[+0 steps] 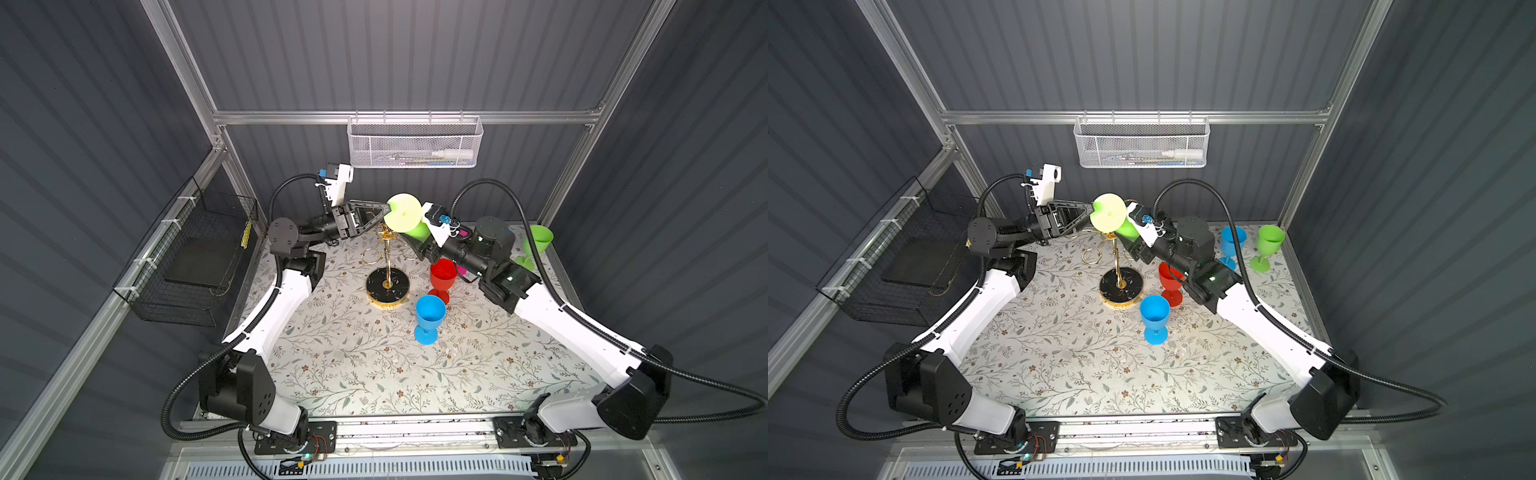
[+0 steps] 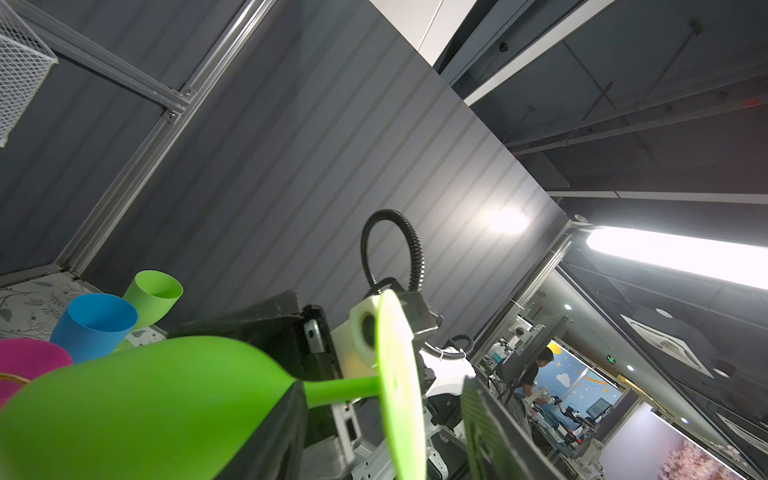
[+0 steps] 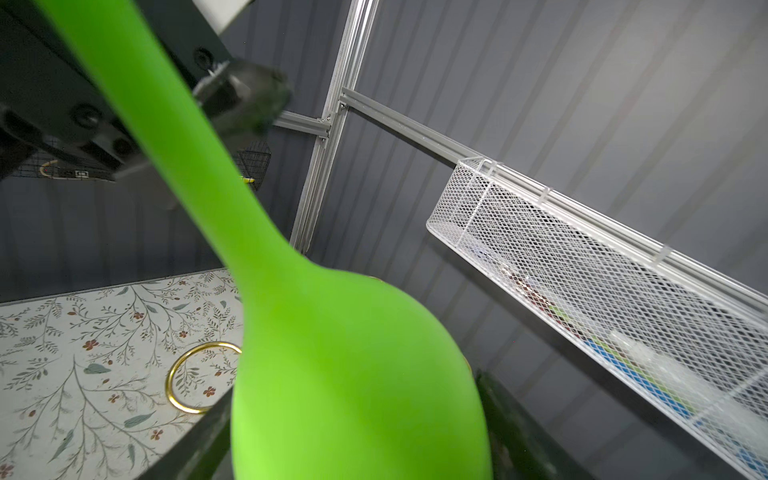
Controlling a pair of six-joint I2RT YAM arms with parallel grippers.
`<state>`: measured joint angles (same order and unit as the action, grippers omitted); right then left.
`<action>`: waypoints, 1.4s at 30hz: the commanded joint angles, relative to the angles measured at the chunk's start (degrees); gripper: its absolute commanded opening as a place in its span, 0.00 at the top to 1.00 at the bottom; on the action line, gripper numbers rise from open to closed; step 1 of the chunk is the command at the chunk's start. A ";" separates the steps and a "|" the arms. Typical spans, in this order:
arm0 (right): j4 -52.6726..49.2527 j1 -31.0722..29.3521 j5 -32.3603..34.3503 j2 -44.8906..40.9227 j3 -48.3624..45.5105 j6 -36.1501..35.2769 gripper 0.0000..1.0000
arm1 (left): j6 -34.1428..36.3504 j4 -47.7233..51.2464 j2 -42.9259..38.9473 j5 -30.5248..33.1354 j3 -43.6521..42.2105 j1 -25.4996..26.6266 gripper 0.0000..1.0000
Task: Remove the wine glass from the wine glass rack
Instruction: 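Bring the right gripper to the green glass's bowl held by the left gripper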
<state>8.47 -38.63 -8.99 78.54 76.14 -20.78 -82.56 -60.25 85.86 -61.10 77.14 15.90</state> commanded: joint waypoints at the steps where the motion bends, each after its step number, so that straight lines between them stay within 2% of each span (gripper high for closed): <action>1: -11.61 -0.53 3.35 -3.77 3.36 2.83 0.55 | 4.18 0.90 -1.99 2.39 -0.82 -1.98 0.36; 3: -19.75 -0.63 4.20 -4.70 6.38 4.45 0.57 | 11.11 6.15 -2.97 4.00 -1.54 -2.44 0.35; 4: -24.16 -0.74 4.74 -5.09 8.12 5.64 0.58 | 17.56 12.29 -3.89 4.77 -1.61 -2.44 0.34; 6: -32.24 -0.80 5.62 -5.79 11.31 8.26 0.61 | 37.36 31.05 -6.39 8.03 -0.09 -2.37 0.34; 7: -35.71 -0.84 5.91 -6.30 12.48 9.67 0.63 | 48.56 41.95 -7.98 12.29 1.06 -2.10 0.34; 8: -38.64 -0.84 6.17 -6.84 13.37 11.04 0.63 | 57.45 48.09 -9.43 17.20 1.50 -1.37 0.33; 10: -43.48 -0.88 6.38 -7.57 15.12 13.75 0.64 | 66.12 48.34 -11.48 23.52 -0.73 -0.38 0.33; 14: -53.11 -0.87 6.38 -5.82 20.68 17.74 0.64 | 74.66 34.69 -14.42 27.54 -9.17 0.30 0.37; 16: -56.31 -0.95 6.21 -4.29 22.96 19.26 0.64 | 80.27 32.76 -14.99 28.14 -10.81 0.70 0.40; 20: -59.01 -1.32 4.03 -2.49 24.80 21.16 0.65 | 96.14 33.22 -16.77 25.36 -13.41 1.23 0.44; 23: -59.59 -1.83 2.96 -1.52 25.11 21.78 0.65 | 100.45 30.89 -17.81 24.46 -15.29 1.24 0.45; 28: -60.84 -2.98 2.54 1.22 25.89 21.98 0.66 | 102.43 25.45 -17.26 19.37 -16.68 1.33 0.45; 33: -61.47 -3.38 1.59 3.81 27.88 23.00 0.66 | 105.52 27.86 -17.21 14.21 -15.91 1.55 0.46; 42: -63.21 -4.16 -1.10 8.15 32.40 23.96 0.67 | 109.96 28.89 -18.12 14.60 -16.21 3.49 0.48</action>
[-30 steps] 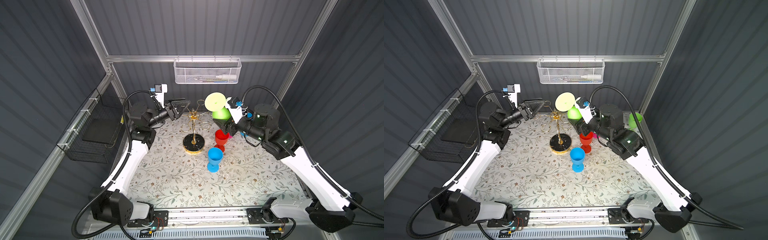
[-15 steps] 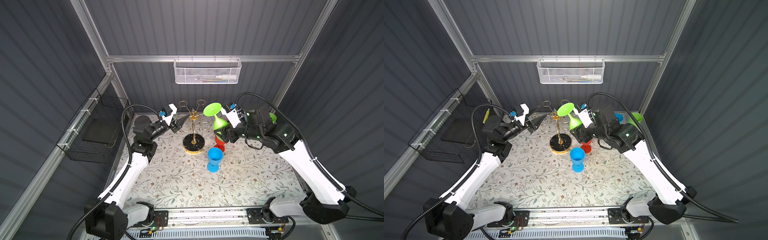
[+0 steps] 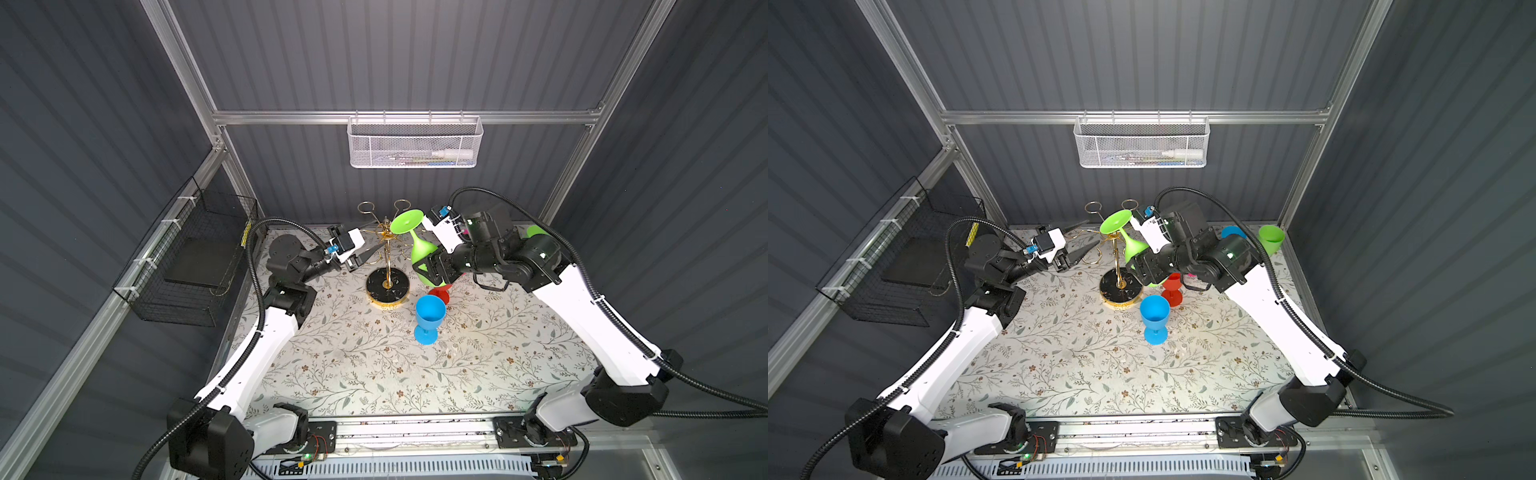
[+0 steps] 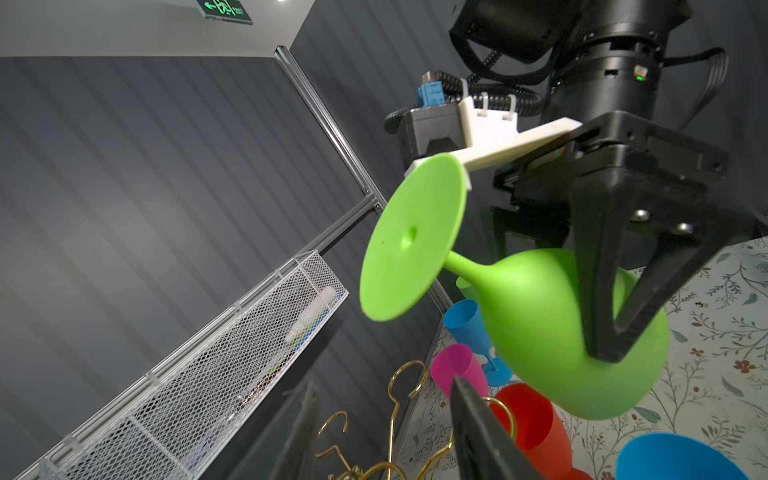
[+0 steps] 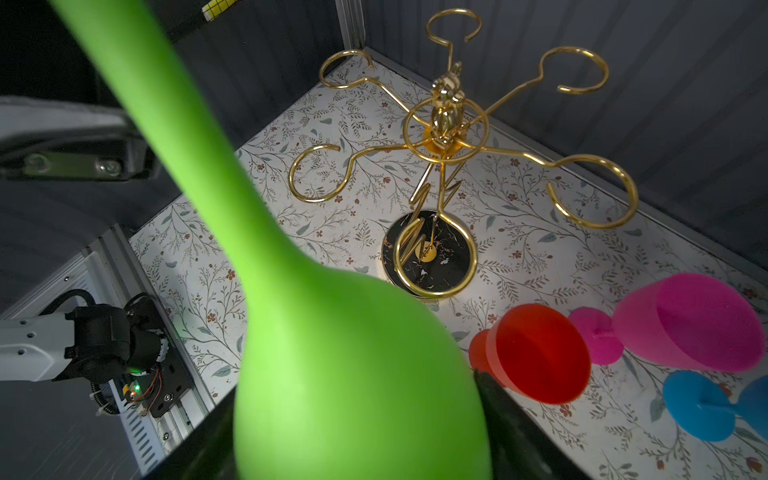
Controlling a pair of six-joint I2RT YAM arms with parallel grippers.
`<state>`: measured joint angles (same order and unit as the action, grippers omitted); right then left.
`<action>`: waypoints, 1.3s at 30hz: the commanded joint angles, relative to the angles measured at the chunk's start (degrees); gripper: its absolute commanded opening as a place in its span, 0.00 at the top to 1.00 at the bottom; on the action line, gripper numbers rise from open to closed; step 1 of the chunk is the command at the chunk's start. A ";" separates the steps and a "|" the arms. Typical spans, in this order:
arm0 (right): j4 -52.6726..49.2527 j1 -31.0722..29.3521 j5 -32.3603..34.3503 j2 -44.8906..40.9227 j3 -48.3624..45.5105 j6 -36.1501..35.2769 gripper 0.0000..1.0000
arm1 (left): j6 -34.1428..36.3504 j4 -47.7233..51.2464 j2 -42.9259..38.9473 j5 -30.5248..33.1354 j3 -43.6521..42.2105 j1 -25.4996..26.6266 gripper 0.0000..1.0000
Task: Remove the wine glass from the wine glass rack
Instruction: 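Bring the right gripper to the green glass's bowl held by the left gripper, then close the right gripper on the bowl while the left gripper opens off the foot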
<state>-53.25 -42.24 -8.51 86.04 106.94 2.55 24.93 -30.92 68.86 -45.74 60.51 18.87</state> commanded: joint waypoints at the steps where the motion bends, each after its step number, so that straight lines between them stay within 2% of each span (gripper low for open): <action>1: -1.61 -0.68 -1.70 0.87 1.74 0.77 0.67 | 1.89 -1.67 -0.93 -0.80 0.36 0.69 0.48; 19: -3.63 -3.03 -3.66 4.65 4.66 2.45 0.68 | 3.94 -1.15 -1.86 -1.43 0.03 2.74 0.60; 27: -4.65 -3.12 -3.87 5.72 5.49 2.55 0.67 | 4.49 0.68 -1.92 -1.59 0.97 2.84 0.76; 30: -4.58 -3.11 -4.05 5.72 5.72 2.55 0.65 | 4.75 1.37 -1.84 -1.53 1.18 2.84 0.86; 33: -3.97 -3.12 -4.64 5.47 5.59 2.38 0.56 | 4.86 2.08 -1.94 -1.24 1.62 2.84 1.00; 39: 0.15 -2.73 -5.20 2.99 3.45 3.19 0.33 | 2.46 1.88 -2.92 1.66 1.39 2.84 1.00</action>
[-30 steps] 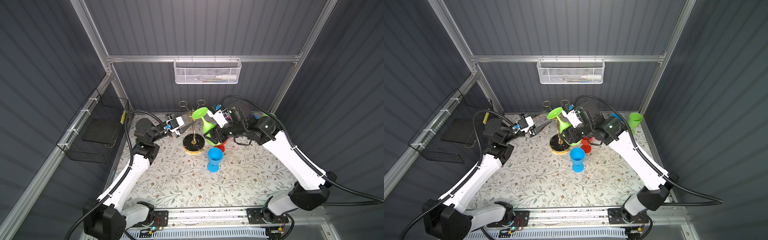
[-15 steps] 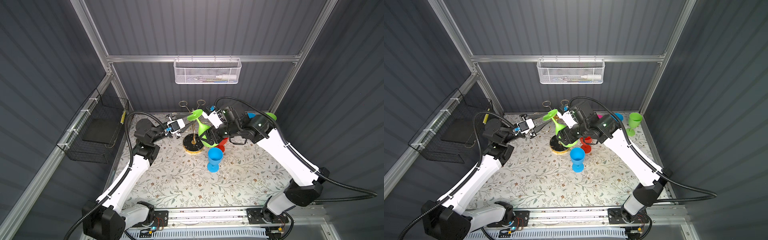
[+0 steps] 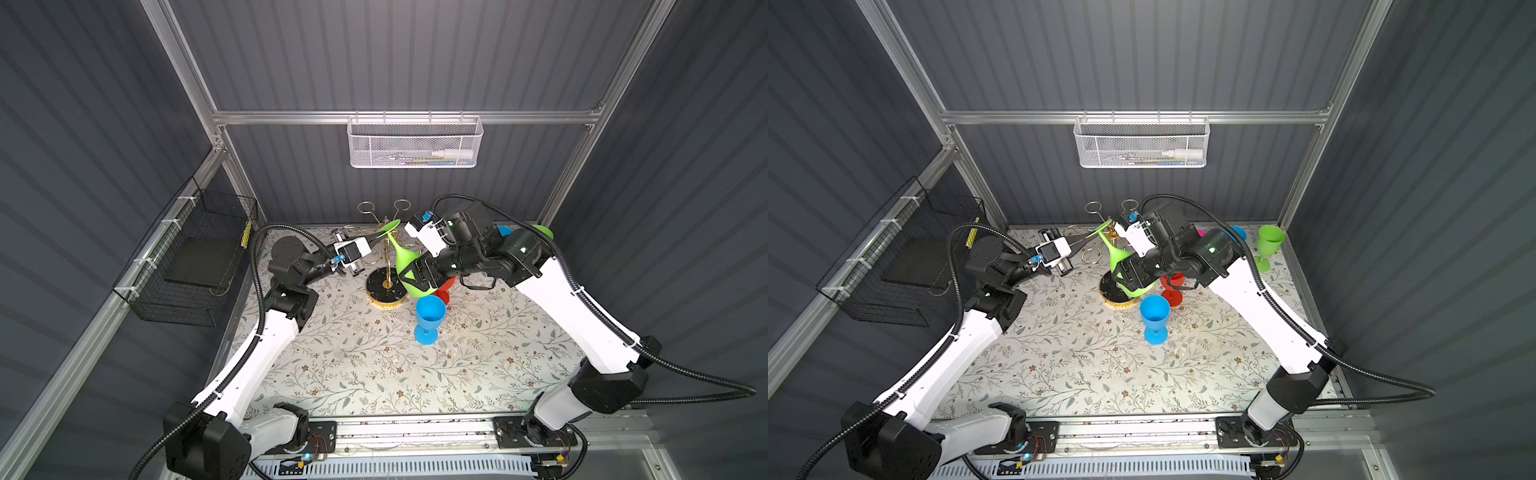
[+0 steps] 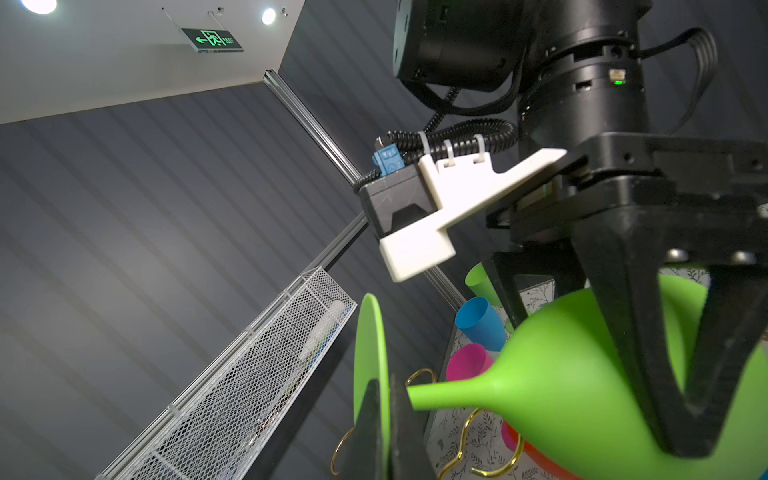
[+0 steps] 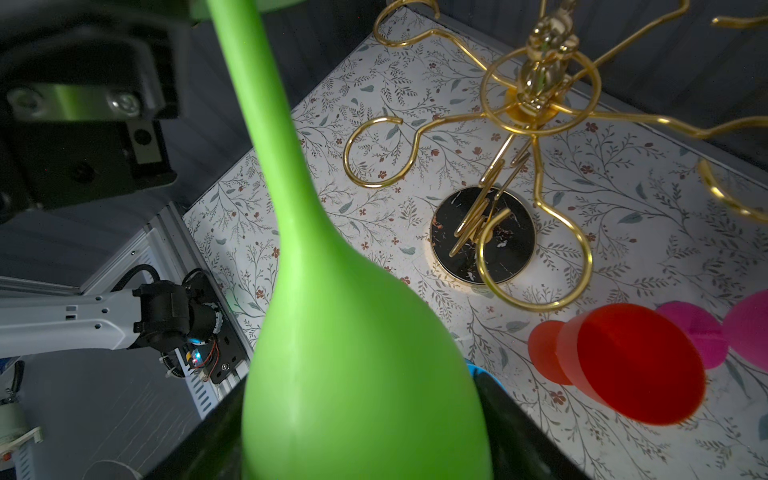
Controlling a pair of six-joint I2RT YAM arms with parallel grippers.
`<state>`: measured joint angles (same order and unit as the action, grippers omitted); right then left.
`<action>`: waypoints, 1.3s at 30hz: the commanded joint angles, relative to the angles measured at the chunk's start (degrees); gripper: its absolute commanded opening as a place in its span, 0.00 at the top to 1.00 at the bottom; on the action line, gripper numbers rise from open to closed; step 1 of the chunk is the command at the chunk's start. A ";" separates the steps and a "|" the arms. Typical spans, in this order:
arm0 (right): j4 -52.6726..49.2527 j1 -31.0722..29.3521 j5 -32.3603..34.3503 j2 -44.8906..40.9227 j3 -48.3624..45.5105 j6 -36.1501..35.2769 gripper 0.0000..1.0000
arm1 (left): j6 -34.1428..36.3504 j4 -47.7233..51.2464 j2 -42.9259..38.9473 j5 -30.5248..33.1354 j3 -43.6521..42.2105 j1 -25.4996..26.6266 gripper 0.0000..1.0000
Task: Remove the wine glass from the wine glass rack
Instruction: 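Close the right gripper on the bowl while the left gripper opens off the foot, then draw the left gripper back while the right gripper carries the green glass down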
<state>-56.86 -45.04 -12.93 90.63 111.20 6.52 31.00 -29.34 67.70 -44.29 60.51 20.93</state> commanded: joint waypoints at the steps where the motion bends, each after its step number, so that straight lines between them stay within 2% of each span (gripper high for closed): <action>1: 4.94 0.30 -1.32 -2.42 -1.44 -0.41 0.29 | -4.27 0.95 -2.03 1.26 1.45 0.78 1.00; 5: 11.77 2.64 -4.49 -6.93 -5.77 2.07 0.20 | -10.02 5.12 -2.68 7.40 2.47 0.78 1.00; 8: 19.96 5.88 -5.75 -12.62 -11.75 5.52 0.17 | -19.20 5.67 -3.29 13.37 1.19 0.78 1.00; 9: 23.76 7.54 -8.73 -15.06 -14.82 7.43 0.16 | -22.76 5.86 -3.75 15.73 0.55 0.78 1.00; 12: 34.03 12.50 -11.90 -22.42 -23.19 12.85 0.15 | -32.52 6.00 -5.46 22.88 -1.71 0.73 1.00; 15: 37.78 15.29 -11.35 -27.91 -27.50 14.22 0.15 | -38.12 6.31 -7.01 24.92 -3.93 0.71 1.00; 19: 37.72 15.42 -7.65 -31.05 -30.89 14.40 0.16 | -42.07 6.47 -8.23 28.30 -6.26 0.78 1.00; 25: 43.51 13.32 -2.49 -30.99 -36.55 21.34 0.28 | -44.54 4.89 -9.28 27.76 -8.55 0.75 1.00; 29: 41.79 6.81 5.75 -27.52 -34.38 18.39 0.33 | -45.20 4.46 -9.48 27.78 -9.18 0.78 1.00; 33: 43.47 4.79 5.81 -23.54 -33.85 20.10 0.41 | -45.29 4.23 -9.86 27.25 -9.42 0.78 1.00; 39: 45.65 2.95 7.45 -21.38 -33.89 20.59 0.63 | -46.47 3.47 -10.57 26.65 -10.46 0.78 1.00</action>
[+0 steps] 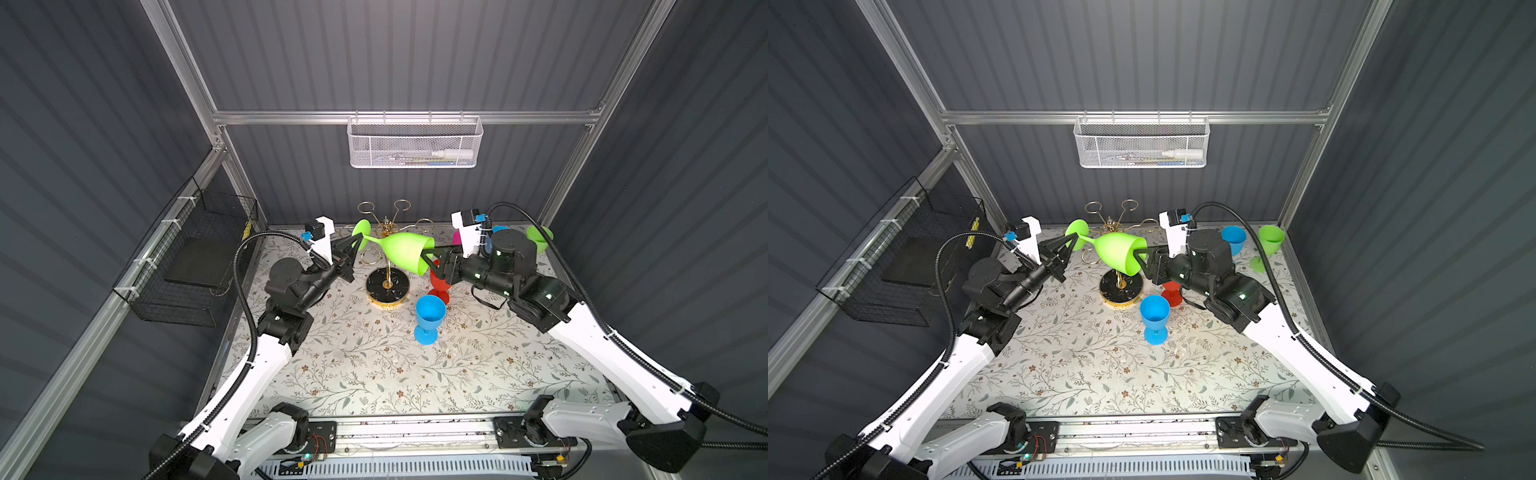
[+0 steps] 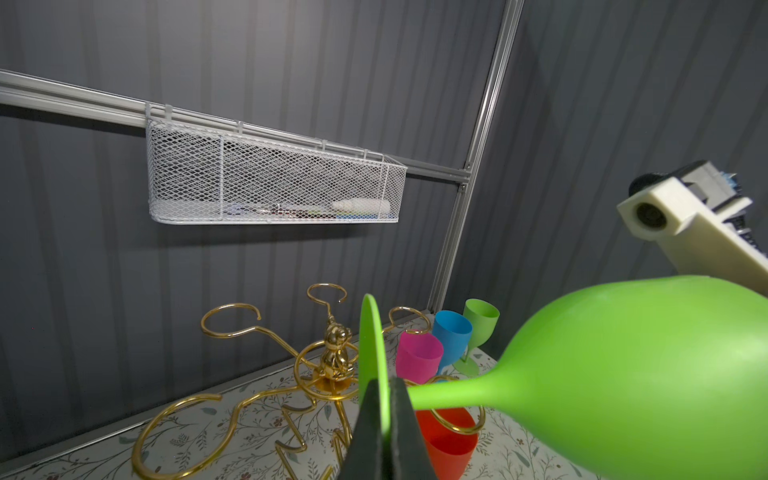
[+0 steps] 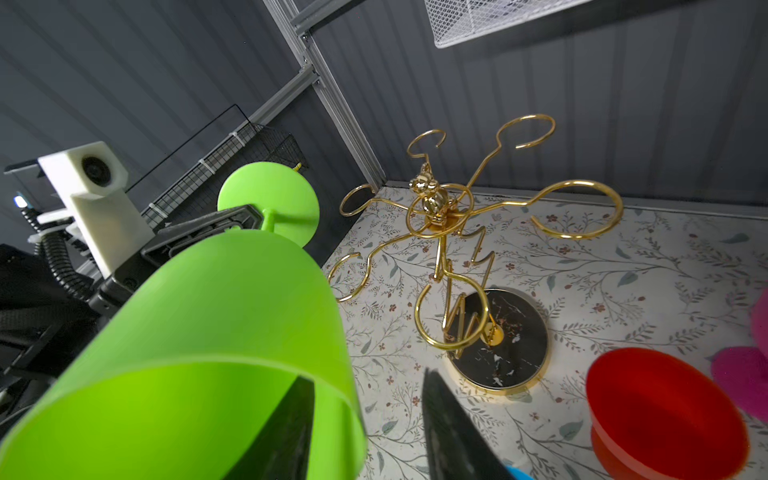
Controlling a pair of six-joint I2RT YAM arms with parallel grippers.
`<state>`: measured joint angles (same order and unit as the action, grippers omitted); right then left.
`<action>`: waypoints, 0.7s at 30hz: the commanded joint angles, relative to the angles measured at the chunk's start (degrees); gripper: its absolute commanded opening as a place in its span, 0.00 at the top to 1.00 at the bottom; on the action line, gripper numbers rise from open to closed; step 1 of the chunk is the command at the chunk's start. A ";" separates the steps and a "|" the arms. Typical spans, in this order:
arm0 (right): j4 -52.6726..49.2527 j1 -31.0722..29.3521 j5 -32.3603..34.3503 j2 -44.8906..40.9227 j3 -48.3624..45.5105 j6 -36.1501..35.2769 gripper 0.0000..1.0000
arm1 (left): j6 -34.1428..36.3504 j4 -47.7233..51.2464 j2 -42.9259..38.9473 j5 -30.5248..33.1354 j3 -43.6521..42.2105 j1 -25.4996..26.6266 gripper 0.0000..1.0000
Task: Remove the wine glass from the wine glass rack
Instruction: 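Draw the left gripper back while the right gripper carries the green glass down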
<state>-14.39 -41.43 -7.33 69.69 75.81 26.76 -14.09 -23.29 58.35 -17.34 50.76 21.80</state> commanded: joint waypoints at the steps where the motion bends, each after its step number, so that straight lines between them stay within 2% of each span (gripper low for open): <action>1: 3.92 -0.63 1.84 -0.43 1.17 0.47 0.67 | -1.47 -2.64 -1.33 -0.35 -0.78 -0.12 1.00; 5: 5.09 -0.67 0.64 -0.01 0.80 0.48 0.82 | -1.76 -2.99 -1.18 -0.44 -1.04 -0.15 1.00; 8: 5.77 -0.70 -0.51 0.40 0.75 0.57 0.99 | -1.79 -2.83 -0.89 -0.28 -1.10 -0.12 1.00; 10: 6.07 -0.69 -0.82 0.53 0.83 0.74 1.00 | -1.57 -2.65 -0.97 0.46 -1.20 -0.11 0.99; 12: 6.13 -0.71 -0.71 0.41 0.85 0.65 1.00 | -1.02 -2.36 -1.38 1.56 -1.49 -0.13 0.84; 16: 4.66 -0.62 0.58 -0.64 1.83 -1.52 1.00 | 1.30 -0.45 -3.57 7.70 -2.53 -0.18 0.36; 21: -1.80 -0.67 2.92 -1.99 5.63 -7.37 1.00 | 6.80 -0.81 -7.71 16.82 -6.56 -0.23 0.01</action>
<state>-13.58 -42.15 -6.61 69.80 78.11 23.62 -11.68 -23.24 52.82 -7.44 46.28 21.61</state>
